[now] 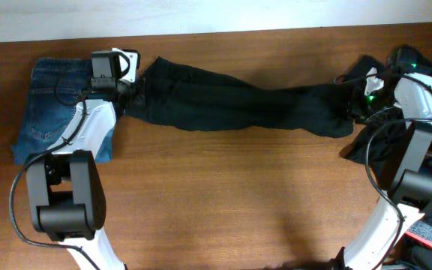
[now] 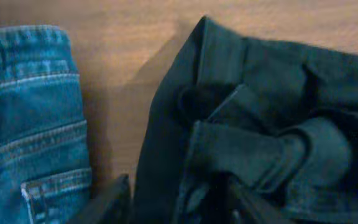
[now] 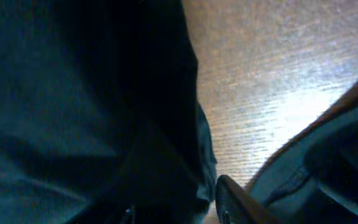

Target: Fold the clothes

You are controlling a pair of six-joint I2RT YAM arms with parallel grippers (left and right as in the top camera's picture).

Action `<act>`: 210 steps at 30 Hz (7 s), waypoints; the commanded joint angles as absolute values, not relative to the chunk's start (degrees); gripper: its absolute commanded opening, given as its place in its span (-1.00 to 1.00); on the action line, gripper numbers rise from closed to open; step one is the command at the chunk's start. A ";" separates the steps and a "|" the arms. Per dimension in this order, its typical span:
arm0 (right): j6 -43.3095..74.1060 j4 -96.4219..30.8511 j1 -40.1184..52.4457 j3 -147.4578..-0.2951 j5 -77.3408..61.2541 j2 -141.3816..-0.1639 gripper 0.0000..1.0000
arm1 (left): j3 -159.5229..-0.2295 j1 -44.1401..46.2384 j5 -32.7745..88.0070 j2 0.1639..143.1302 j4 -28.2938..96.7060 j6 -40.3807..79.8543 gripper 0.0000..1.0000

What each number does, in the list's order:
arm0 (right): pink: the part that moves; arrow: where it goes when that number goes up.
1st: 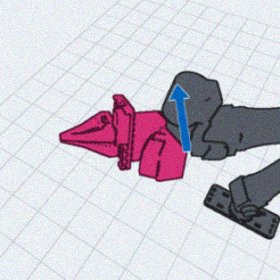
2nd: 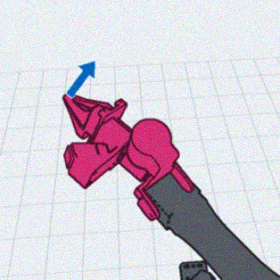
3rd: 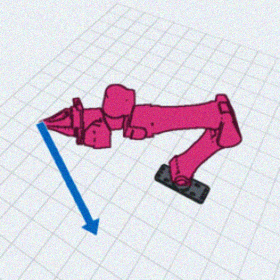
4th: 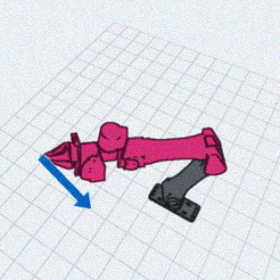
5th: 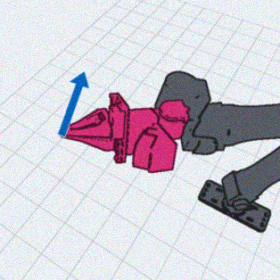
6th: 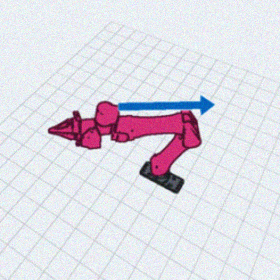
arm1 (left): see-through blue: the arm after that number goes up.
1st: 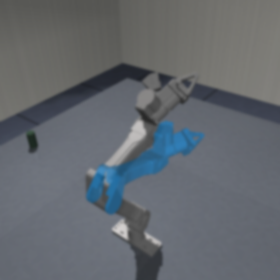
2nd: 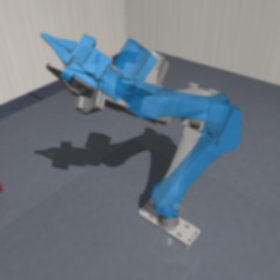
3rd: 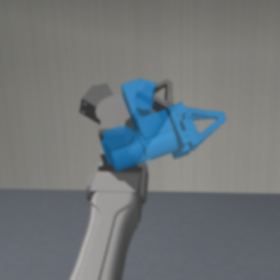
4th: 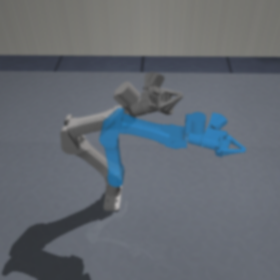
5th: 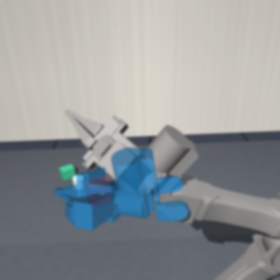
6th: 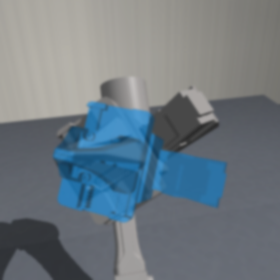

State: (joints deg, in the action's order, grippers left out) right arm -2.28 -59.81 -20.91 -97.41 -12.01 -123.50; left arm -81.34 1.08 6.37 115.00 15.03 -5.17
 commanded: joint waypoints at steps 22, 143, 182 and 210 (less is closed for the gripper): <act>-1.21 -71.90 -21.28 -113.47 -10.70 -114.67 0.15 | -90.61 1.96 12.73 103.66 15.31 -6.90 0.50; -15.07 -50.59 -24.43 -87.70 -34.02 -123.70 -0.92 | -93.45 0.32 9.74 124.20 42.35 -4.54 -0.20; 7.11 -70.13 8.32 -114.34 9.63 -119.39 -0.92 | -96.71 0.36 13.32 113.10 44.47 -4.56 0.16; 4.71 -80.99 -12.32 -118.93 17.63 -117.80 -0.92 | -96.71 0.36 13.32 113.12 45.71 -4.54 0.16</act>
State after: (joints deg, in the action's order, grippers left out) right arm 5.15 -81.01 -13.80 -117.25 15.31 -120.49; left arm -96.23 0.51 12.23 114.06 45.67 -4.67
